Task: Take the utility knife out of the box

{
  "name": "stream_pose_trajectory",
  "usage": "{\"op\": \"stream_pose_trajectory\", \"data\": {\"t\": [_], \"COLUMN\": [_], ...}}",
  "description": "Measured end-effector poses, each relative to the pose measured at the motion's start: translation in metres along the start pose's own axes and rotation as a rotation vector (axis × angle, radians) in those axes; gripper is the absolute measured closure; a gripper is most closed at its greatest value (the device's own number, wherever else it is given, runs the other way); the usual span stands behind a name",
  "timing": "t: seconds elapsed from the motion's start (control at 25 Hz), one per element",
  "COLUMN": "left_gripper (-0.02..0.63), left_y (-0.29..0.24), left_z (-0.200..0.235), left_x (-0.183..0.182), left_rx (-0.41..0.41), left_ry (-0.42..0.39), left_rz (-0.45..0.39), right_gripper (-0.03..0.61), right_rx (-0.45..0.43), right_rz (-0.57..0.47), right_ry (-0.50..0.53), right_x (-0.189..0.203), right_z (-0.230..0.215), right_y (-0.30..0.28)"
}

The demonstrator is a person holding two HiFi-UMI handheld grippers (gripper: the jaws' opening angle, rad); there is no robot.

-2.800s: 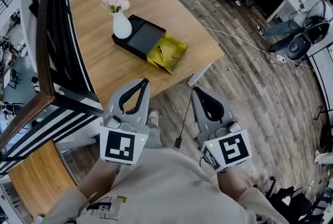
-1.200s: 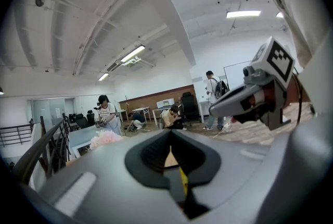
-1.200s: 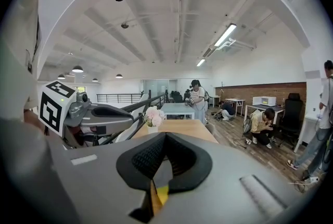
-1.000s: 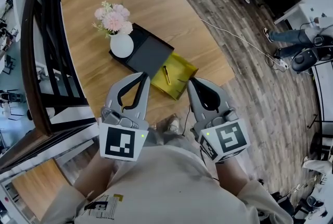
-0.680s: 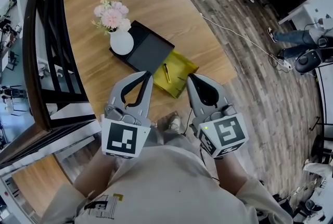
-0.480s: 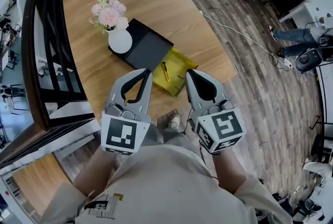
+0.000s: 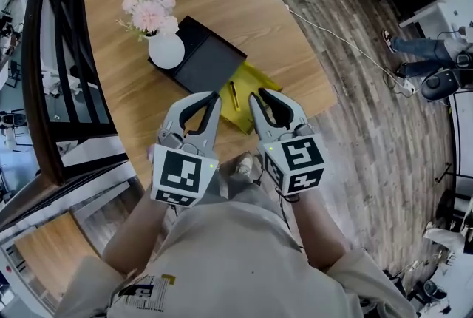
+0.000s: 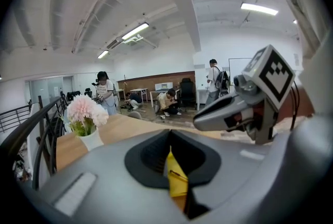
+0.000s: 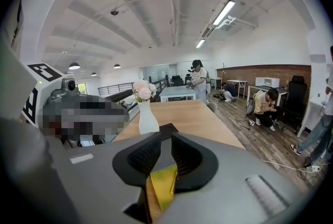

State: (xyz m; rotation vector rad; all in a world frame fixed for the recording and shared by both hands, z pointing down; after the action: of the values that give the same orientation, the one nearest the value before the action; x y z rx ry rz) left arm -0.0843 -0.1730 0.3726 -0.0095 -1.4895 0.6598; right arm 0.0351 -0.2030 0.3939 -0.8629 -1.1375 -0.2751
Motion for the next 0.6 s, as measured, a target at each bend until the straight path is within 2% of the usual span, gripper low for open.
{"op": "stream_pose_trajectory", "data": {"t": [0.24, 0.6], "left_gripper": [0.611, 0.611], "left_y": [-0.021, -0.050], "left_z": [0.012, 0.036], "left_x": [0.022, 0.062], "left_rx": [-0.002, -0.029], "left_ry": [0.082, 0.115], "left_rz": [0.024, 0.124], "right_gripper": [0.489, 0.463], "right_rx": [-0.021, -0.118], "right_rz": [0.111, 0.261], "right_ry": [0.070, 0.044], "right_x": [0.030, 0.085], "right_z": [0.007, 0.018], "right_y": [-0.033, -0.094]}}
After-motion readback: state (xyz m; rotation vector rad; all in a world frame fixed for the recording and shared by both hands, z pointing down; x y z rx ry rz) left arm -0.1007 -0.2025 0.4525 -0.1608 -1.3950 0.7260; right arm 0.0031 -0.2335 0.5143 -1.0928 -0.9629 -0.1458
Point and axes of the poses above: the fingertips, and each gripper's own axes: y backward along the fingers, z to its left, x out of its underside, the point moved 5 cm from there along y, backward along the fingers, and after that the axes turned 15 degrees about y, right-handed, at the moved point
